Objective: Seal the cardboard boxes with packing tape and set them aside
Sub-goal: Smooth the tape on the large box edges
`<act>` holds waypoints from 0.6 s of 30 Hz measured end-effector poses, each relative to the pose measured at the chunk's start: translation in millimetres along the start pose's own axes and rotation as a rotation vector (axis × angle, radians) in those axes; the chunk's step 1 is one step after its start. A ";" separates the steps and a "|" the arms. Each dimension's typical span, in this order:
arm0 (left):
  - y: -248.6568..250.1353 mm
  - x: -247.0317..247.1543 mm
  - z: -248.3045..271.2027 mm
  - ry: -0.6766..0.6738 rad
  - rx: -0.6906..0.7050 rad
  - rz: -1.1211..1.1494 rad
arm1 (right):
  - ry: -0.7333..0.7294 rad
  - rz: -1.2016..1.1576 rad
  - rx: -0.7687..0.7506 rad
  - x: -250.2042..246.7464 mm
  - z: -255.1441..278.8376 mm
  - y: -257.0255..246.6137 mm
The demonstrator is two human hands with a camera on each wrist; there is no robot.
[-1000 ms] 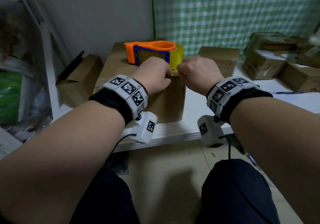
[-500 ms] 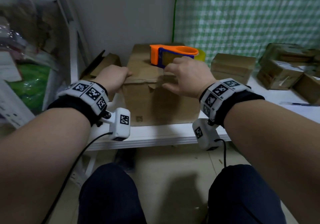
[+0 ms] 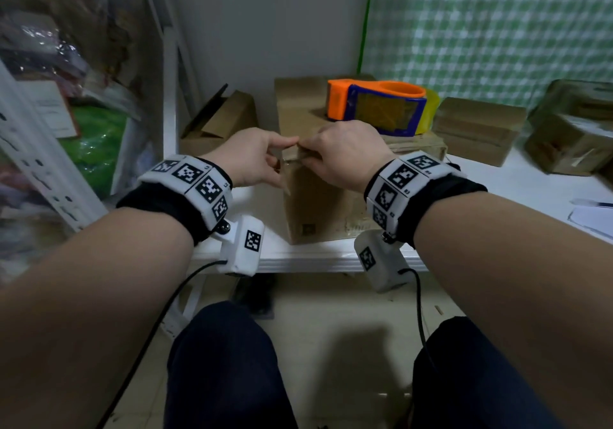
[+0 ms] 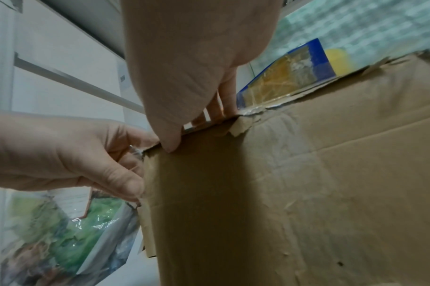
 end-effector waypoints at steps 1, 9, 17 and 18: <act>0.4 1.1 -0.7 0.006 0.021 -0.041 | 0.005 -0.001 -0.003 0.1 -0.5 -0.4; 7.1 5.0 -3.5 0.078 0.119 -0.252 | 0.019 -0.065 0.013 -0.6 -2.3 4.0; 6.7 5.4 -4.8 0.156 0.175 -0.336 | 0.037 -0.084 0.017 -1.9 -1.5 4.9; 5.0 4.7 -5.7 0.166 0.172 -0.335 | 0.038 -0.086 0.018 -1.8 -1.4 5.2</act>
Point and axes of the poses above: each hand's wrist, its own z-axis away from the middle knuckle, its own x-axis out of the palm, y = z × x, the point moved 10 cm from there along -z, towards the middle knuckle, and after that the axes turned 9 degrees about x, right-handed, at the moved point
